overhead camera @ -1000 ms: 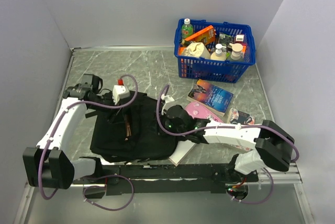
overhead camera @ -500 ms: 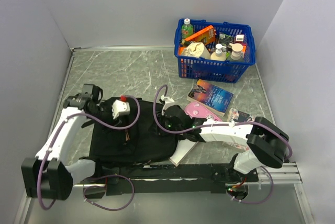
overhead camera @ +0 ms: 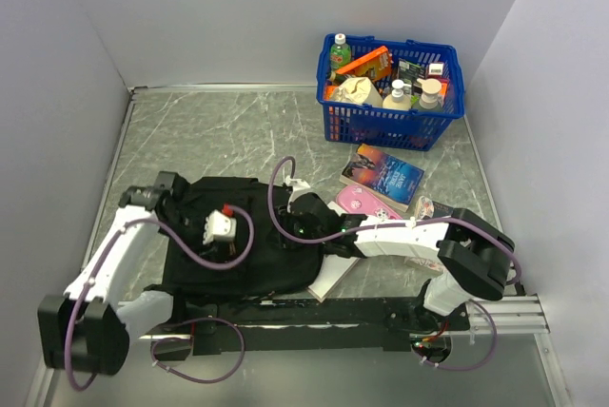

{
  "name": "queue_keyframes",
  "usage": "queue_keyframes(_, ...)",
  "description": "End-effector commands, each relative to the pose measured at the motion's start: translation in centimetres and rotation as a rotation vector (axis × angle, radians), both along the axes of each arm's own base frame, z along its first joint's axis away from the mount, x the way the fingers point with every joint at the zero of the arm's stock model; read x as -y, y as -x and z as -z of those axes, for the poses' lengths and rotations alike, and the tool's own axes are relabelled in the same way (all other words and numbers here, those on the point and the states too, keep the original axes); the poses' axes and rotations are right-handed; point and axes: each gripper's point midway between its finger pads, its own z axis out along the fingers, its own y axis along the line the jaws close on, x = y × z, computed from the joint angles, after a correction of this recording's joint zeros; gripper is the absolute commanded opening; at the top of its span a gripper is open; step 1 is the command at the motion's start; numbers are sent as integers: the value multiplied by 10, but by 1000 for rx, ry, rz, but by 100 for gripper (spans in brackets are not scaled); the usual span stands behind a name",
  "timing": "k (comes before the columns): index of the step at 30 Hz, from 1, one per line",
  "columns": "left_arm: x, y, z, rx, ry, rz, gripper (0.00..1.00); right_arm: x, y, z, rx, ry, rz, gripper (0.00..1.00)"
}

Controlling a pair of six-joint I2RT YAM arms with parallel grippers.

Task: Pack the student bag
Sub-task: Zip the student bag at the center of the board.

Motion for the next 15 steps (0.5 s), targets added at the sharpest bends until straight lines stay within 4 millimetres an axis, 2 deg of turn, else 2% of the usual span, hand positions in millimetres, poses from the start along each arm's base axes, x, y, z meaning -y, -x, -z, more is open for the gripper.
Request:
queue_keyframes(1,10,21,0,63,23,116,47,-5,-5,-5,-3,-41,25,43)
queue_keyframes(5,15,25,15,63,-3,136,48,-3,-8,-9,0,-43,36,43)
queue_keyframes(6,19,19,16,94,-1,138,49,-3,-9,-9,1,-44,38,43)
queue_keyframes(11,15,17,36,126,-58,157,52,0,-10,-12,-1,-51,44,43)
queue_keyframes(15,14,16,42,101,-73,159,53,0,-11,-12,-5,-55,47,43)
